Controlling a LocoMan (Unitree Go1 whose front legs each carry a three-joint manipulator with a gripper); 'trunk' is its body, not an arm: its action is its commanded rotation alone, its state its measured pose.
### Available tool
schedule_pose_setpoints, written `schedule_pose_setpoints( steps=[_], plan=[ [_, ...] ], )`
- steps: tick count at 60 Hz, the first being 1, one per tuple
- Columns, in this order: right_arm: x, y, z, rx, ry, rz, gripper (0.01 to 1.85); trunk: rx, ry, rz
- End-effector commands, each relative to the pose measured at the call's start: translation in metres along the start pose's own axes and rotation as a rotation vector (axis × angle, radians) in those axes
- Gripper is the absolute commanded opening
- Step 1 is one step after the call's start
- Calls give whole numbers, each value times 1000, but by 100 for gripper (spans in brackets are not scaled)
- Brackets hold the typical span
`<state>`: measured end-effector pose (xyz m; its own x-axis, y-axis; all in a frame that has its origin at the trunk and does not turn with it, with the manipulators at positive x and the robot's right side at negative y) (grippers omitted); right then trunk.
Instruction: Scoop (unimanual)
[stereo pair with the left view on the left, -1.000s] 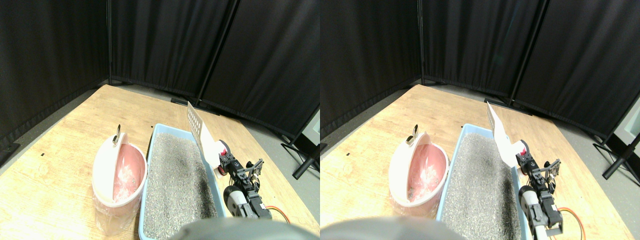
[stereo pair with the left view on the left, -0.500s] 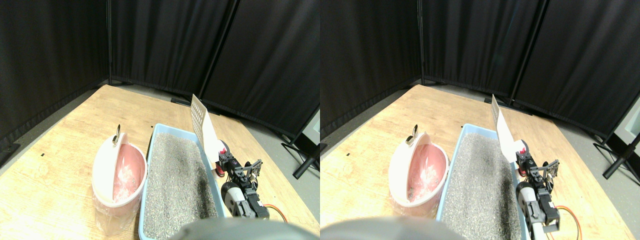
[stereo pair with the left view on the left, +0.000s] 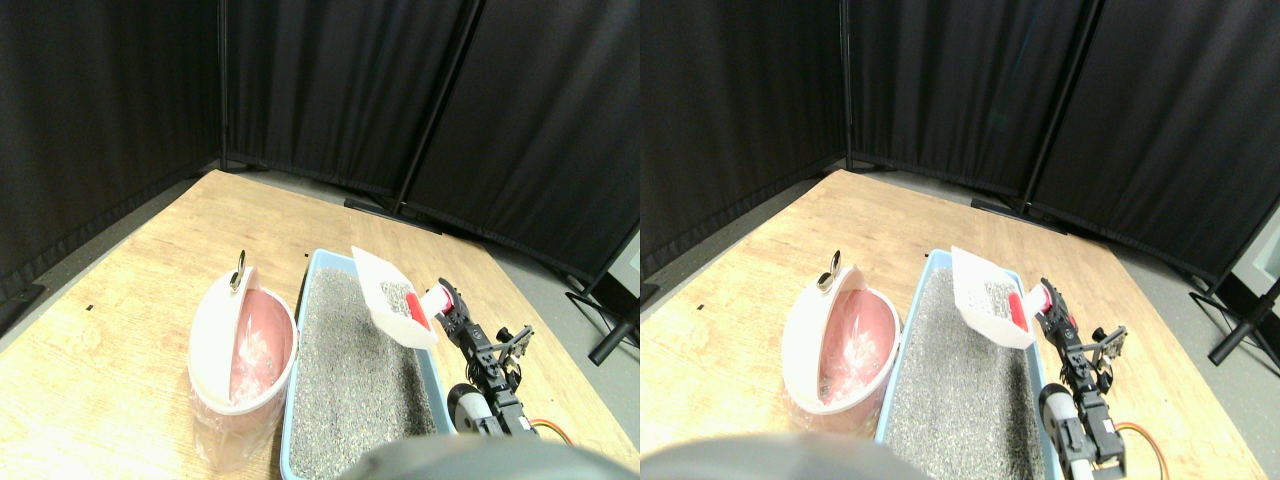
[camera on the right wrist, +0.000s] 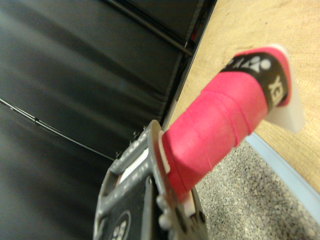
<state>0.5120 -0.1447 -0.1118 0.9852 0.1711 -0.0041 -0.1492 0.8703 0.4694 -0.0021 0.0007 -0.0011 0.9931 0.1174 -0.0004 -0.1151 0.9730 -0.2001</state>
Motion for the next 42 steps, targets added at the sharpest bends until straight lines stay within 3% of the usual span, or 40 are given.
schedule_pose_setpoints(
  steps=[1,9,19,29,32,42],
  plan=[
    [1,9,15,-91,-96,112,5,2,9,25],
    [2,11,15,-147,-72,106,5,-6,5,37],
    [5,9,16,-314,-43,181,5,-11,0,54],
    [7,11,18,-361,-23,181,5,-18,-6,69],
    [9,10,19,-431,-23,230,5,-18,-6,69],
    [11,11,21,-417,-2,210,5,-23,-24,89]
  ],
)
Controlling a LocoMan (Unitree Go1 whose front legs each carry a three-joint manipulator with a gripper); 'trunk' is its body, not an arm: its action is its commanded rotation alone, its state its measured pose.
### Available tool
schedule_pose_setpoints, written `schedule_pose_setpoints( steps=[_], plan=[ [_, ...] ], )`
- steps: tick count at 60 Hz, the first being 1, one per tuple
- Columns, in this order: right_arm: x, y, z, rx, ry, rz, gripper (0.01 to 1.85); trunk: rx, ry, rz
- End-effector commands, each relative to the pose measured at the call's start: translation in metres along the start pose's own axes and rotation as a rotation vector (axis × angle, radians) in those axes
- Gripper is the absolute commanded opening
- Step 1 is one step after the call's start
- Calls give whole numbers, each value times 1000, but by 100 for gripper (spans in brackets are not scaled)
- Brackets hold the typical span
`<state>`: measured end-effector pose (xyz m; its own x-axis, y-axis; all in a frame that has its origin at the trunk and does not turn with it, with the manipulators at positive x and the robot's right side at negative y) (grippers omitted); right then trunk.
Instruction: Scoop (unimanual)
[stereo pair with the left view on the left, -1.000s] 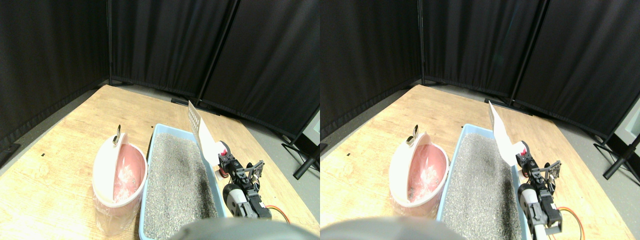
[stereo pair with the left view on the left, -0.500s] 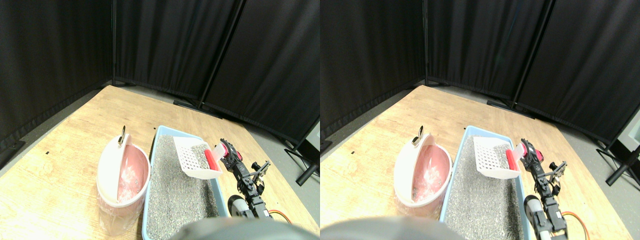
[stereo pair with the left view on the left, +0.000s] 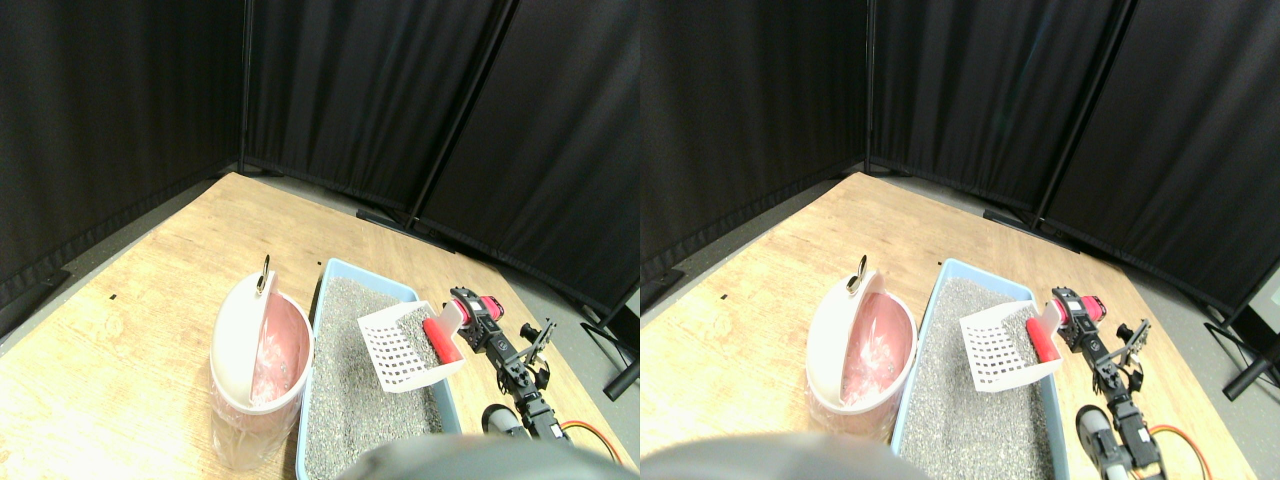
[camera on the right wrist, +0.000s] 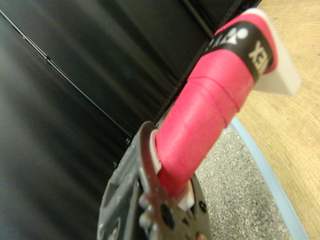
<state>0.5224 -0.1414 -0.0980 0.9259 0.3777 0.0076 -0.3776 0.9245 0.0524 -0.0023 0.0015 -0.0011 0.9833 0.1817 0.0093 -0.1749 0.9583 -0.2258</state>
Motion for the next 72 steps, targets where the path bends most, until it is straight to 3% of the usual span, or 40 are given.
schedule_pose_setpoints(
  steps=[1,4,9,22,27,30,38,56,72],
  plan=[
    [0,-1,10,12,-48,-13,5,1,-4,33],
    [1,-1,10,9,-39,-30,5,-4,-9,43],
    [3,-2,11,-61,-41,32,5,-10,-19,62],
    [9,-2,12,-79,-34,43,5,-22,-38,101],
    [12,-1,11,-82,-29,47,5,-25,-38,117],
    [15,-1,10,-122,-31,101,5,-27,-38,127],
    [19,5,13,-127,-34,132,5,-31,-40,150],
    [22,15,16,-137,-55,150,5,-36,-40,174],
    [20,19,10,-44,-43,138,5,-39,-41,186]
  ],
)
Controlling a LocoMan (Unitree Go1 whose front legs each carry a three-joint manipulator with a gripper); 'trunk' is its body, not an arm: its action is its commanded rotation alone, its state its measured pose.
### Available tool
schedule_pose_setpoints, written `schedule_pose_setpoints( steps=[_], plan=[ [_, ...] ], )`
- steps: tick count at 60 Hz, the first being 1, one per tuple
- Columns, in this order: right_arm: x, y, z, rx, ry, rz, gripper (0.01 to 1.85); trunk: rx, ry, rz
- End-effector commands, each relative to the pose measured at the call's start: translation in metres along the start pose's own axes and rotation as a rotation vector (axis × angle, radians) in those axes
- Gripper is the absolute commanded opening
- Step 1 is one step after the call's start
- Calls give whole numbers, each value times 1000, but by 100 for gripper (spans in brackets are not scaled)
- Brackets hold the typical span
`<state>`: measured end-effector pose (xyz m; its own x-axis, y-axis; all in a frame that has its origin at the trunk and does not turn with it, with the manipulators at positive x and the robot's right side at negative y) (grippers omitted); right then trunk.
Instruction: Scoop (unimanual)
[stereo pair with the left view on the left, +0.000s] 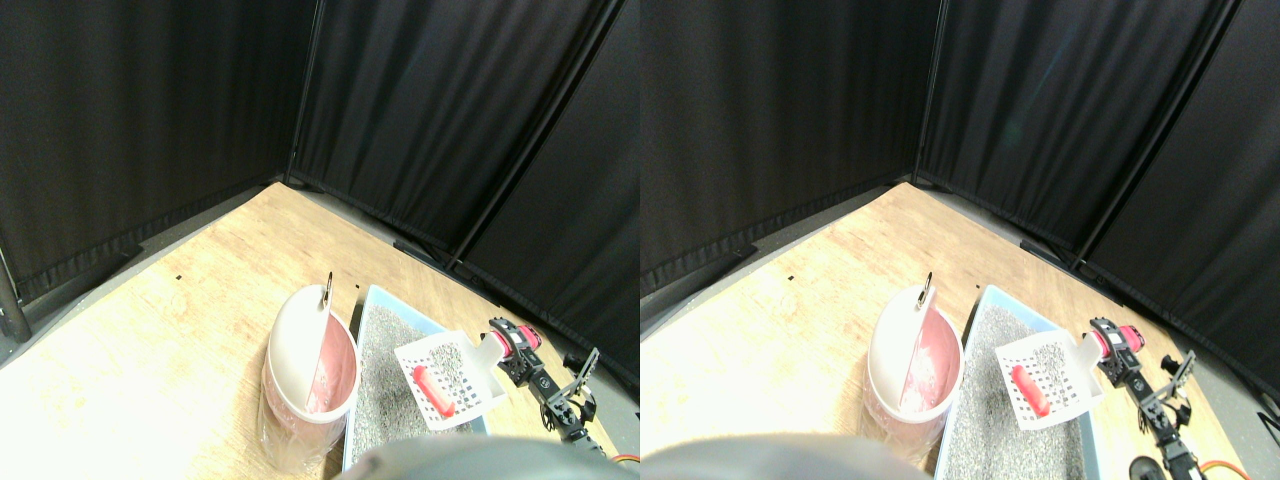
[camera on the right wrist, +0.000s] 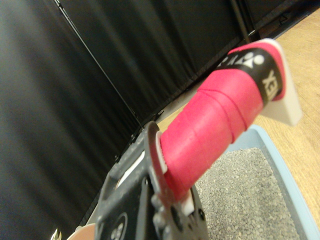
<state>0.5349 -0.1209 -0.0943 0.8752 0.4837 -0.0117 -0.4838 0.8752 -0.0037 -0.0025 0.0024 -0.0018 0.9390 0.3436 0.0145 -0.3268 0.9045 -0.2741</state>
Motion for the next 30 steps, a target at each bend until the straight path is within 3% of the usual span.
schedule_pose_setpoints(
  steps=[1,17,30],
  plan=[
    [1,5,7,9,-66,20,5,10,5,24],
    [5,18,6,21,-29,40,5,9,12,39],
    [10,26,9,17,-23,51,5,-1,7,51]
  ],
)
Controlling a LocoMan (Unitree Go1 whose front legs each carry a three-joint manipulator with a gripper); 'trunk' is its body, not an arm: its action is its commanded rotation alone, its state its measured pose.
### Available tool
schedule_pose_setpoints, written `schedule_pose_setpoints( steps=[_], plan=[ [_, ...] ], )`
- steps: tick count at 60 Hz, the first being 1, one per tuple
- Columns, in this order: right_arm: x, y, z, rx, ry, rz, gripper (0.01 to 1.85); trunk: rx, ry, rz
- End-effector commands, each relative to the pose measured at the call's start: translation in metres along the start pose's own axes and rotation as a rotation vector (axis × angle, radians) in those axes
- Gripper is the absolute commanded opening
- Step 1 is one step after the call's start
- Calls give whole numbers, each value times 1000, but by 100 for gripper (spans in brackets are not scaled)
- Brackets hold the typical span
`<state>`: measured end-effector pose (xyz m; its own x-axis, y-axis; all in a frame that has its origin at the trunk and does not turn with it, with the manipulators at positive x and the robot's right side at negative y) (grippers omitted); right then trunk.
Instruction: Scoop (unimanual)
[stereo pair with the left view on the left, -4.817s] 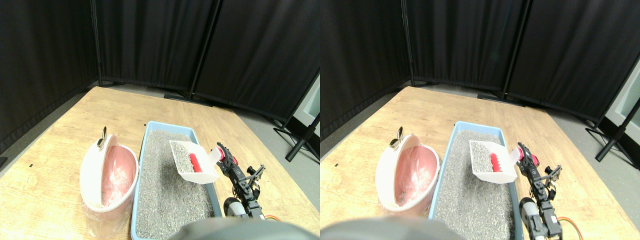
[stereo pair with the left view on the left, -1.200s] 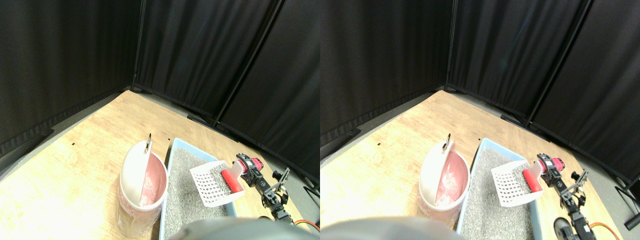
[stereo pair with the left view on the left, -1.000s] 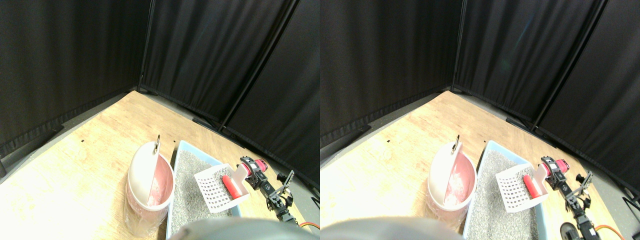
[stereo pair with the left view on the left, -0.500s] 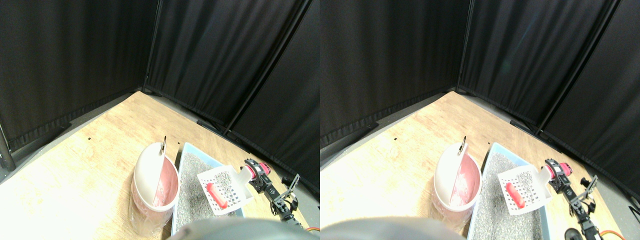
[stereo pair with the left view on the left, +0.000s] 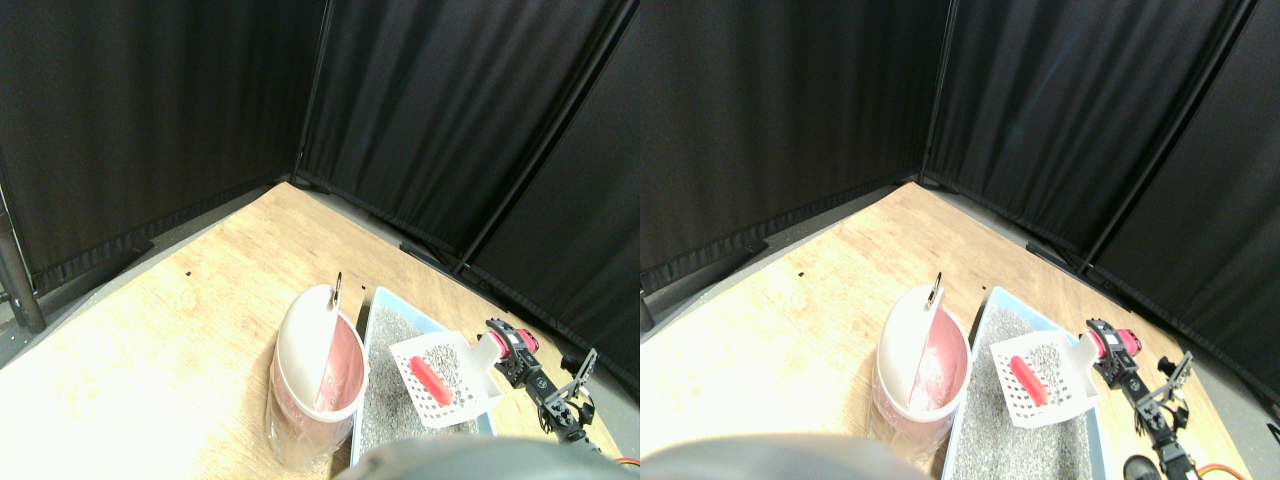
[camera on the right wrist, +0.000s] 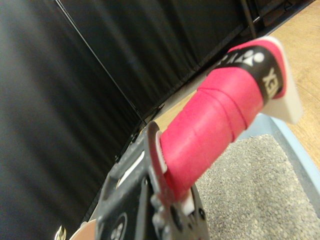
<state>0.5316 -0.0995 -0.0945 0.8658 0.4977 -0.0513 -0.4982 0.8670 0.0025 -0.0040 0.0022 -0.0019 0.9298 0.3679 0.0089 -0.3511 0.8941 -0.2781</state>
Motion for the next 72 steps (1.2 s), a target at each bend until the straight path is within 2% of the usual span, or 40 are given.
schedule_pose_setpoints(
  steps=[1,22,23,31,39,56,72],
  plan=[
    [3,6,9,10,-57,28,5,1,9,27],
    [17,15,8,32,-5,0,5,-4,9,40],
    [18,16,8,34,1,-3,5,-8,16,47],
    [22,21,5,37,5,11,5,-8,16,47],
    [23,31,3,17,16,20,5,-12,24,52],
    [29,47,2,6,16,50,5,-20,20,56],
    [38,52,-1,5,35,35,5,-24,18,65]
  ],
)
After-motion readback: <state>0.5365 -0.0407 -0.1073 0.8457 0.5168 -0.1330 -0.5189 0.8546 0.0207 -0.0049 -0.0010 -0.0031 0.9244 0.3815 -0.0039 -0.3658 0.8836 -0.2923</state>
